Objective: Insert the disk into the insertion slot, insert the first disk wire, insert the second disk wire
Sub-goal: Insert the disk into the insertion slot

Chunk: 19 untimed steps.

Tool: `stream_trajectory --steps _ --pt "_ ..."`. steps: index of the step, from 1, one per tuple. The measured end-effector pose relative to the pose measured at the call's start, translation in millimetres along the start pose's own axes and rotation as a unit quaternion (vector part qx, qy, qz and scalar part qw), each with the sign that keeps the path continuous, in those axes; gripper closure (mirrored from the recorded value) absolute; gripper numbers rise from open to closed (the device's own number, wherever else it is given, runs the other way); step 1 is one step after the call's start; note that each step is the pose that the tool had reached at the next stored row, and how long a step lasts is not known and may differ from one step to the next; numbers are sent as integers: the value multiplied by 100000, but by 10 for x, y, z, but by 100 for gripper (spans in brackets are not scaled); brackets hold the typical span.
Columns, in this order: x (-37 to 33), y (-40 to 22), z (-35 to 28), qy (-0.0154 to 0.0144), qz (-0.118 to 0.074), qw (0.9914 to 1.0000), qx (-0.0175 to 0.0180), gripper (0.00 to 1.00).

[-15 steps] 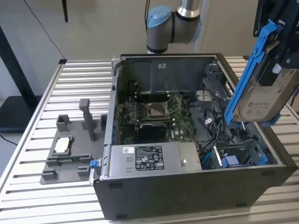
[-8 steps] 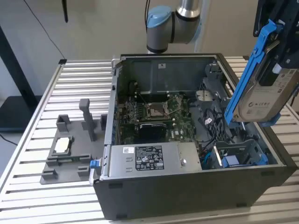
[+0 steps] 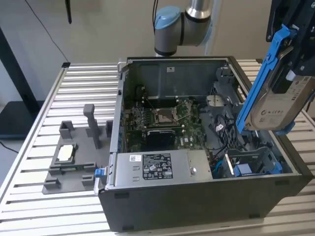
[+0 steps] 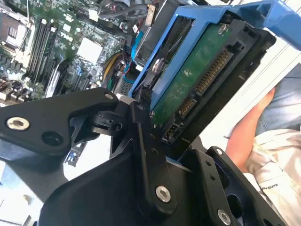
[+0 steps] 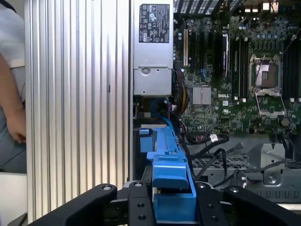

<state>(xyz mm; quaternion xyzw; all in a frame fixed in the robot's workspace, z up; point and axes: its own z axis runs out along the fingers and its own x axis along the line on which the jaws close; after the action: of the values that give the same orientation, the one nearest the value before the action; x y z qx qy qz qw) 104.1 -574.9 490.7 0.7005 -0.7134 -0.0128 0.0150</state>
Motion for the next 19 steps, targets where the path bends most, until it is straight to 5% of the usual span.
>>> stream_trajectory --steps 12,19 --pt "20 -60 201 9 -395 99999 125 67" --pt "19 -76 308 13 -722 99996 512 67"
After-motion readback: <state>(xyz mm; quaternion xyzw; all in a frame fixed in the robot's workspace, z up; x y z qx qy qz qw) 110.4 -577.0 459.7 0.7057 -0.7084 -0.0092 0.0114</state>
